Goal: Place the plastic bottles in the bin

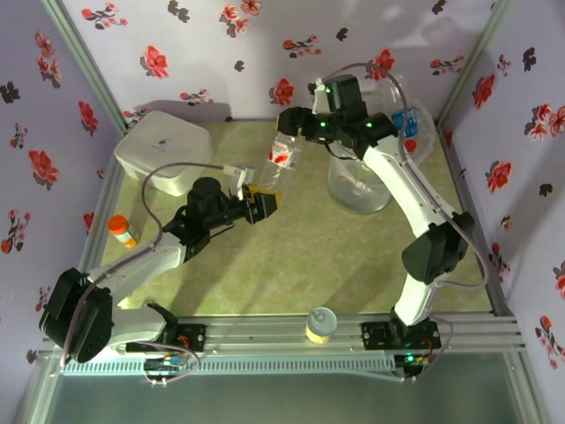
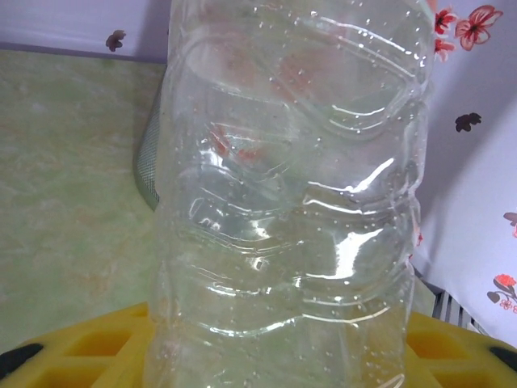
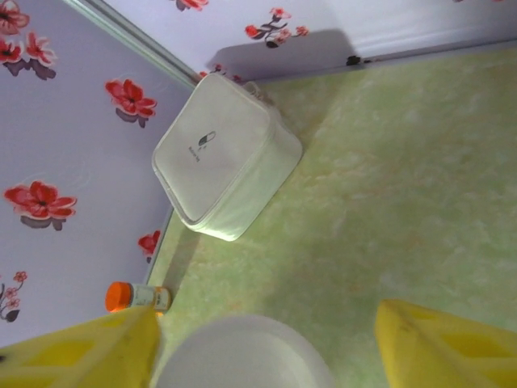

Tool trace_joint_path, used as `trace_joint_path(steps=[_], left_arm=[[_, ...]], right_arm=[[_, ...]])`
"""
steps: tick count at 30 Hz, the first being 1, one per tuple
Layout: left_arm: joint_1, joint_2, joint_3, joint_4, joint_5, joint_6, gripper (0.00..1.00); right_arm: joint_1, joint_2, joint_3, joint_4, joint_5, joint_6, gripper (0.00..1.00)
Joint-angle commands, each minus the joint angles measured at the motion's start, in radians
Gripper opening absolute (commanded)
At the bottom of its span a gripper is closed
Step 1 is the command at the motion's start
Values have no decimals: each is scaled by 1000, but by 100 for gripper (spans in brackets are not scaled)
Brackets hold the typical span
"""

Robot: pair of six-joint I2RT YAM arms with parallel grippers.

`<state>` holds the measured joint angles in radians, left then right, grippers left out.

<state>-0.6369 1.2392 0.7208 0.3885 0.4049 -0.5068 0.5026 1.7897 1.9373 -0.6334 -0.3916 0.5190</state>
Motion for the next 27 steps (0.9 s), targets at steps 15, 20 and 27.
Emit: trace_joint_path(steps=[15, 20, 27], left_arm=[[50, -84, -71, 21, -92, -28, 95], [81, -129, -104, -24, -136, -44, 100], [98, -131, -125, -39, -146, -61, 100]], right_arm=[[-49, 7, 235, -11, 22, -88, 25], [-156, -82, 238, 119, 190, -184, 25], [-303, -194, 107, 350, 434, -341, 16]])
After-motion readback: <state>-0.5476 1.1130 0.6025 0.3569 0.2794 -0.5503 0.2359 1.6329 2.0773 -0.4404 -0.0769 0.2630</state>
